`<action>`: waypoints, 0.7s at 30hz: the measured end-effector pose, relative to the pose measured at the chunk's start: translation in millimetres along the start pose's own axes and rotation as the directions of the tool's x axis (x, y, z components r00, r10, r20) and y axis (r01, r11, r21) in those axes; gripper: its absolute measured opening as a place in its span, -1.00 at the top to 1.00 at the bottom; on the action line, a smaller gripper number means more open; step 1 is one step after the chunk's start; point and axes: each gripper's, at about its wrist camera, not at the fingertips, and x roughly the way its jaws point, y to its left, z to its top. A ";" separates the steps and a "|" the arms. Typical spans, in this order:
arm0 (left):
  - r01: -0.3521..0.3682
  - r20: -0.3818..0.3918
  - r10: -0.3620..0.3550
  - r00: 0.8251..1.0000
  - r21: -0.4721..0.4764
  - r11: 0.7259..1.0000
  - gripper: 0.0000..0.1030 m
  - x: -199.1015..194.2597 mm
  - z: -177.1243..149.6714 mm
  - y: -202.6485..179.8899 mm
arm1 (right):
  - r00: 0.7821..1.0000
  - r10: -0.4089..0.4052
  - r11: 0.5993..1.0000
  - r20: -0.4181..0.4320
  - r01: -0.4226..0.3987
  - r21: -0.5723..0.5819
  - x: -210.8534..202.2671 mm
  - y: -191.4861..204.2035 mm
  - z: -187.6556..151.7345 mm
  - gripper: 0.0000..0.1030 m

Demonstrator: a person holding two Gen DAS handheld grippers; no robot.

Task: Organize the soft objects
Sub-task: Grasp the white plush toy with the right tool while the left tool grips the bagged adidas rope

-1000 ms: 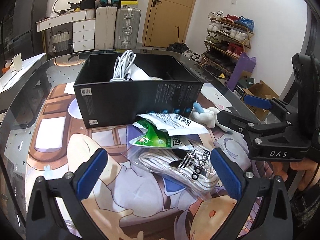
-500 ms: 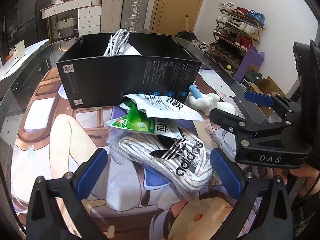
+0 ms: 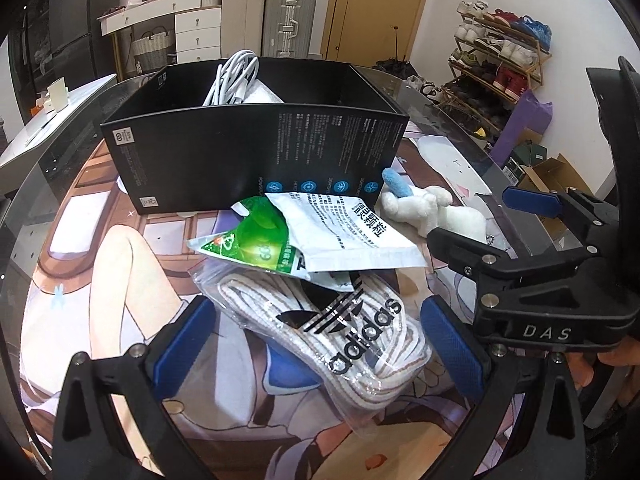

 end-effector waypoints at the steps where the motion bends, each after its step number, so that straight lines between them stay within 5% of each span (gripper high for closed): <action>1: -0.004 0.000 0.004 1.000 0.000 1.000 -1.00 0.1 -0.2 0.3 | 1.000 0.003 1.000 -0.002 -0.003 0.000 0.8 0.0 0.0 -0.94; 21: -0.026 0.014 0.026 1.000 -0.040 0.999 -0.91 -11.9 -4.9 35.8 | 0.999 0.028 1.000 -0.025 -0.028 -0.012 23.1 9.0 2.4 -0.94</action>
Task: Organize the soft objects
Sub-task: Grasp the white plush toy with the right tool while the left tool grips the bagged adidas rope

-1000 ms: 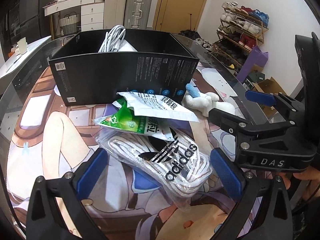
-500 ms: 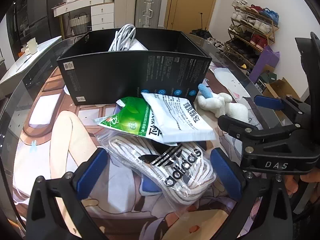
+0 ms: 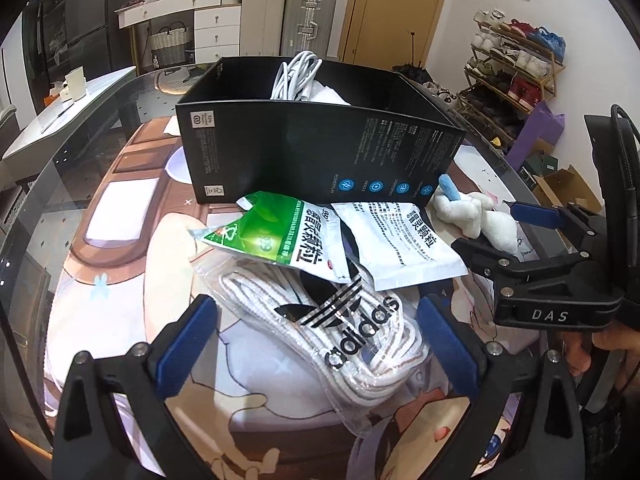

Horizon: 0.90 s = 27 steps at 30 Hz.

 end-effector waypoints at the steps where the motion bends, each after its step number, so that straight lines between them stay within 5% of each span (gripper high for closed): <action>1: -0.001 0.004 0.001 1.000 0.001 1.000 -0.87 -0.8 -0.6 0.8 | 1.000 0.000 1.000 0.001 0.000 0.003 0.7 -0.5 0.5 -0.94; 9: -0.016 0.020 0.016 1.000 0.008 1.000 -0.67 -6.3 -5.8 6.9 | 1.000 0.018 0.999 0.012 -0.018 0.027 2.3 -2.7 1.5 -0.80; 17: -0.040 0.039 0.040 0.998 0.007 0.999 -0.18 -9.7 -6.1 11.9 | 0.998 0.043 0.999 0.038 -0.044 0.025 -0.8 0.4 2.5 -0.13; 27: -0.049 0.042 0.048 0.998 0.016 0.999 0.12 -10.3 -5.1 12.0 | 0.998 0.029 0.999 0.049 -0.031 0.034 -6.4 1.7 -1.3 0.02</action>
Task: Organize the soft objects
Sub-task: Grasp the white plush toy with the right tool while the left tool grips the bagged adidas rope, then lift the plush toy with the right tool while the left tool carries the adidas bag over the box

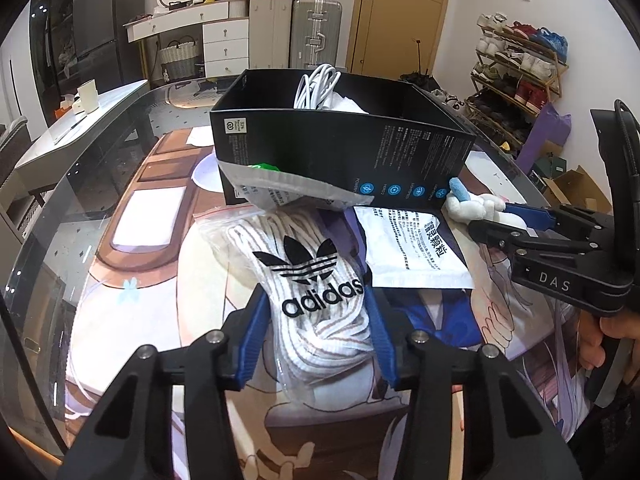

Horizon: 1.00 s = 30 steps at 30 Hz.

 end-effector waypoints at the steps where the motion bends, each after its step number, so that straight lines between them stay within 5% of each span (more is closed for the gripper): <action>1: 0.004 -0.001 -0.004 1.000 -0.004 1.000 0.15 -0.3 0.2 1.3 | 1.000 0.001 1.000 0.003 -0.001 0.006 -0.7 -0.9 0.0 0.02; 30: 0.086 0.041 -0.087 0.995 0.016 0.996 0.30 -22.2 0.2 9.4 | 0.990 0.051 0.994 0.132 -0.063 0.085 -39.2 -3.2 8.2 0.03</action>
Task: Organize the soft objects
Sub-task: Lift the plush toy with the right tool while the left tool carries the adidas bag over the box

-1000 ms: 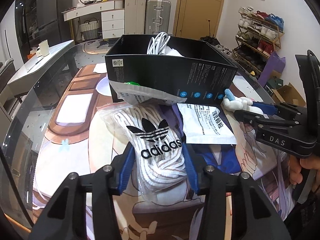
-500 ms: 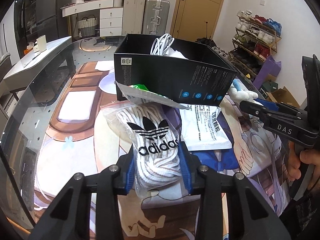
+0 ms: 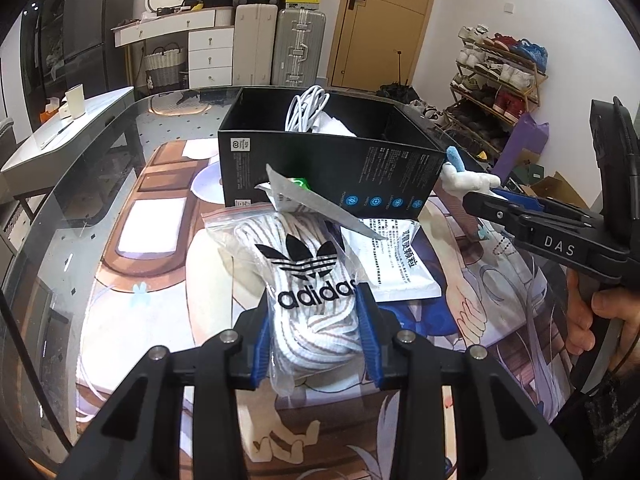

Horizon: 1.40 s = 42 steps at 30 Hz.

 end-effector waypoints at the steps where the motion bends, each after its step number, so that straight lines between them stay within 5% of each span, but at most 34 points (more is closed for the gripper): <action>1: 0.002 0.006 -0.002 1.000 0.003 1.000 0.30 -1.2 0.4 -1.0 | 1.000 0.001 1.000 0.003 -0.001 -0.002 -1.1 0.9 0.0 0.04; 42: -0.033 0.166 0.022 0.986 0.062 0.998 0.31 -32.3 25.9 -4.5 | 0.985 0.104 0.994 0.134 -0.101 -0.028 -46.8 28.1 17.7 0.05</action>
